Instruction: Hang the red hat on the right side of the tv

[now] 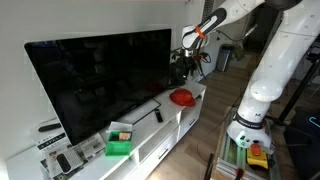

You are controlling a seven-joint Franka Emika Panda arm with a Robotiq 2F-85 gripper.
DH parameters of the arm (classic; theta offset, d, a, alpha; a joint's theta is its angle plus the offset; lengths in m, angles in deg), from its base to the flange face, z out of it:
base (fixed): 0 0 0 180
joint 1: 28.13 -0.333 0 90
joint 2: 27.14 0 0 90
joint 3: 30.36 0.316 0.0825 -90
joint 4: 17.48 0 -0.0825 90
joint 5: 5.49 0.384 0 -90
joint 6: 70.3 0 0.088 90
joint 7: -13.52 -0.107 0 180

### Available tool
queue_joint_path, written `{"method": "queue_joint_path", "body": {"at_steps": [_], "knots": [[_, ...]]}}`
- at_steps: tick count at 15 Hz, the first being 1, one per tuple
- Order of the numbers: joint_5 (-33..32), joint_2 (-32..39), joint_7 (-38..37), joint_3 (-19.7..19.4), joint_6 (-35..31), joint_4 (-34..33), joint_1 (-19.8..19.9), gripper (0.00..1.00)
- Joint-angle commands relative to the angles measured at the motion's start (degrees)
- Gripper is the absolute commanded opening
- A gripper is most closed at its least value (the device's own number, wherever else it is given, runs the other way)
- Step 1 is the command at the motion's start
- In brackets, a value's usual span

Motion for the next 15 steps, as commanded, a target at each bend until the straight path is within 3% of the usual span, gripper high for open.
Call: {"method": "queue_joint_path", "body": {"at_steps": [1, 2, 3, 6, 12, 15], "knots": [[1.6, 14.9, 0.6, 2.5, -0.6, -9.5, 2.8, 1.0], [6.2, 18.5, 5.5, 3.2, 0.0, -12.1, 3.8, 1.0], [1.5, 10.7, 0.6, 3.6, -0.8, -5.8, 3.5, 1.0], [4.0, 18.2, 3.3, 4.4, -0.8, -10.7, 4.7, 1.0], [4.2, 19.0, 3.4, 4.5, -0.8, -12.0, 4.8, 1.0], [2.7, 22.2, 2.3, 4.5, -5.9, -12.4, 5.4, 1.0]]}}
